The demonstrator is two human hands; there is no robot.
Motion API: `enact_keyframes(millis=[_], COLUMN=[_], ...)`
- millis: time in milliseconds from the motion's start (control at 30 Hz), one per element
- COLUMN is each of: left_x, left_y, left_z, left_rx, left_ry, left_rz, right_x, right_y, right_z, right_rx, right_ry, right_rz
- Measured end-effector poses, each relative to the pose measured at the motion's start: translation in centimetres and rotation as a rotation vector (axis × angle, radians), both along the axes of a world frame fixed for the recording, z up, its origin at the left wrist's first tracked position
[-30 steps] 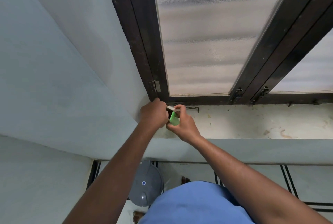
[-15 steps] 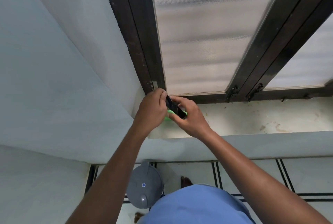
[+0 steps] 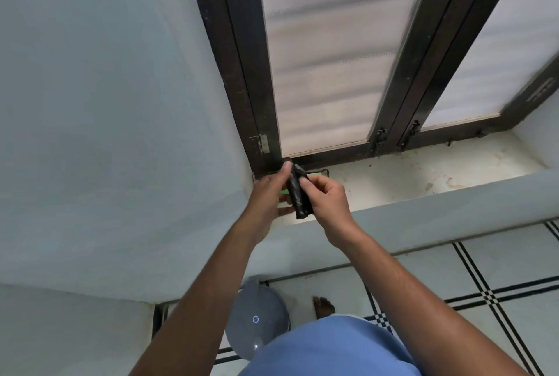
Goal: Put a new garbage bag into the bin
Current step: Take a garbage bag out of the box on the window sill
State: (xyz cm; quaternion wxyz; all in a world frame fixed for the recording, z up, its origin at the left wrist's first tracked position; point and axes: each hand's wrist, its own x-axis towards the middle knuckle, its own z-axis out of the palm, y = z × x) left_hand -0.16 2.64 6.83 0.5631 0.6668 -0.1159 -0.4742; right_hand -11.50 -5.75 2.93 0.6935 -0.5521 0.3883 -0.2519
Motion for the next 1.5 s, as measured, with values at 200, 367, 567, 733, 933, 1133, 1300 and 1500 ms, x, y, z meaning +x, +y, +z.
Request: enact_keyframes(millis=[200,367,567,733,933,1133,1300,1500], left_x=[-0.3,-0.2,-0.3,-0.3,-0.9,-0.7,-0.4,-1.9], left_y=[3.1,4.6,4.7,3.9,1.7,-0.9,-2.1,-3.4], left_z=[-0.6,-1.3,-2.5,-2.8,-2.7,-4.0,-4.7,-3.6], left_rx=[-0.051,-0.058,-0.061,-0.081,-0.124,-0.079,-0.010,0.002], left_ry=[0.163,0.093,0.128,0.126,0.181,0.227,0.198,0.011], left_rz=[0.074,0.066,0.102,0.119,0.173,0.257,0.324,0.176], right_x=[-0.2,-0.8,-1.5,-1.8,-1.8,-1.8,-2.3,-2.5], right_y=[2.1,2.4,0.7,-1.2,-4.3,-7.8,-10.9,-11.7], right_z=[0.6,0.8,-0.1,-1.4,-2.2,-3.0,-3.0,0.1], right_rx=[0.193,0.191,0.209,0.206,0.257,0.210,0.204,-0.428], right_ry=[-0.058,-0.035,0.041,0.125,0.167,0.208,0.314,0.410], right_rz=[-0.048,-0.050,-0.135,-0.152,-0.187,-0.153,-0.068,-0.014])
